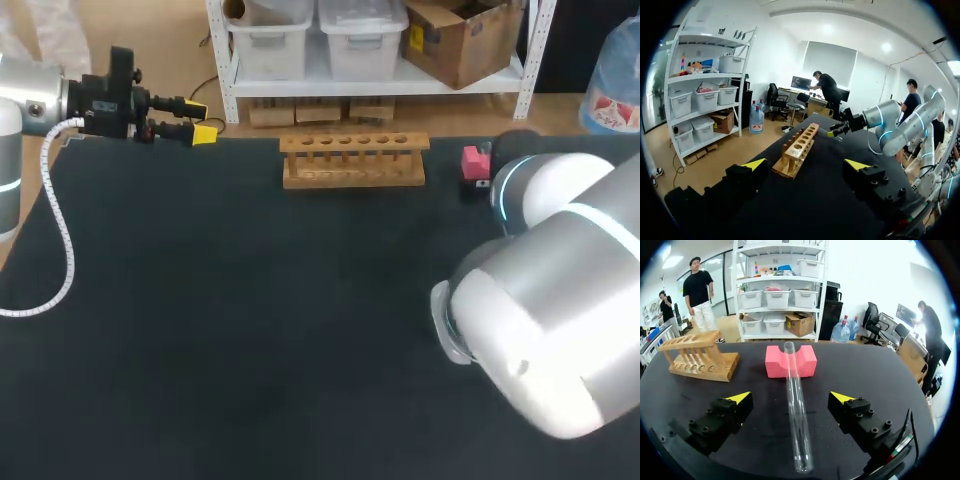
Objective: Grasp the test tube, adjust it, and insert it.
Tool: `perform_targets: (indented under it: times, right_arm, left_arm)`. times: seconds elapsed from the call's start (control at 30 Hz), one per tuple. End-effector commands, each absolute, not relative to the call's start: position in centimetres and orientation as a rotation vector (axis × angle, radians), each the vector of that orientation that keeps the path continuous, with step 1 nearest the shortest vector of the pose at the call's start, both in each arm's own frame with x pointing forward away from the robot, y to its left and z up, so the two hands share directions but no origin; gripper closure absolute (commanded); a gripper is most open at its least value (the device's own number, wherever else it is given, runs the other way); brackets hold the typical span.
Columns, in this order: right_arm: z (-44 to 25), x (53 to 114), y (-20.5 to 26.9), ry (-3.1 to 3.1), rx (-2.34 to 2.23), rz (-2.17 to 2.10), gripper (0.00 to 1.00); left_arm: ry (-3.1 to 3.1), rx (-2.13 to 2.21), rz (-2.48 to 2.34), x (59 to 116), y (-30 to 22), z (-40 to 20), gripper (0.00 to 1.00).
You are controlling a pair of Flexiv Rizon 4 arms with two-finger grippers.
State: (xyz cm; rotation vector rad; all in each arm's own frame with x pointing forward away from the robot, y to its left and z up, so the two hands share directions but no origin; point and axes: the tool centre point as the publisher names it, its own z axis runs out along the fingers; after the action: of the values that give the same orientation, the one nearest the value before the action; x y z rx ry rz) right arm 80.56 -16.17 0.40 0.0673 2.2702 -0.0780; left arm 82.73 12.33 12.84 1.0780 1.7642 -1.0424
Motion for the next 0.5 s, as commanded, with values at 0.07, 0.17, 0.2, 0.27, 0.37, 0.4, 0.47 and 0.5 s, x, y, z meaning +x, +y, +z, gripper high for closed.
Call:
perform_targets:
  times: [0.07, 0.17, 0.2, 0.27, 0.37, 0.4, 0.47, 0.5]
  right_arm:
    - [0.1, 80.82, -17.06, 2.275, -0.006, 0.153, 0.0]
    - [-0.12, 80.83, -17.15, 2.275, -0.013, 0.181, 0.0]
    - [-0.15, 80.85, -17.14, 2.279, -0.021, 0.18, 0.0]
    - [-0.18, 80.89, -17.12, 2.281, -0.031, 0.184, 0.0]
    - [-0.21, 80.98, -17.1, 2.288, -0.05, 0.189, 0.0]
    - [-0.24, 81.02, -17.09, 2.291, -0.055, 0.19, 0.0]
    - [-0.52, 81.16, -17.16, 2.325, -0.065, 0.182, 0.03]
    - [-0.69, 81.25, -17.17, 2.34, -0.081, 0.165, 0.08]
  left_arm:
    - [1.76, 1.079, -1.043, 82.77, 12.37, 12.74, 0.0]
    - [1.76, 1.079, -1.043, 82.77, 12.37, 12.74, 0.0]
    - [1.76, 1.079, -1.043, 82.77, 12.37, 12.74, 0.0]
    - [1.76, 1.079, -1.043, 82.77, 12.37, 12.74, 0.0]
    - [1.76, 1.079, -1.043, 82.77, 12.37, 12.74, 0.0]
    - [1.76, 1.079, -1.043, 82.77, 12.37, 12.74, 0.0]
    - [1.76, 1.079, -1.043, 82.77, 12.37, 12.74, 0.0]
    - [1.76, 1.079, -1.043, 82.77, 12.37, 12.74, 0.0]
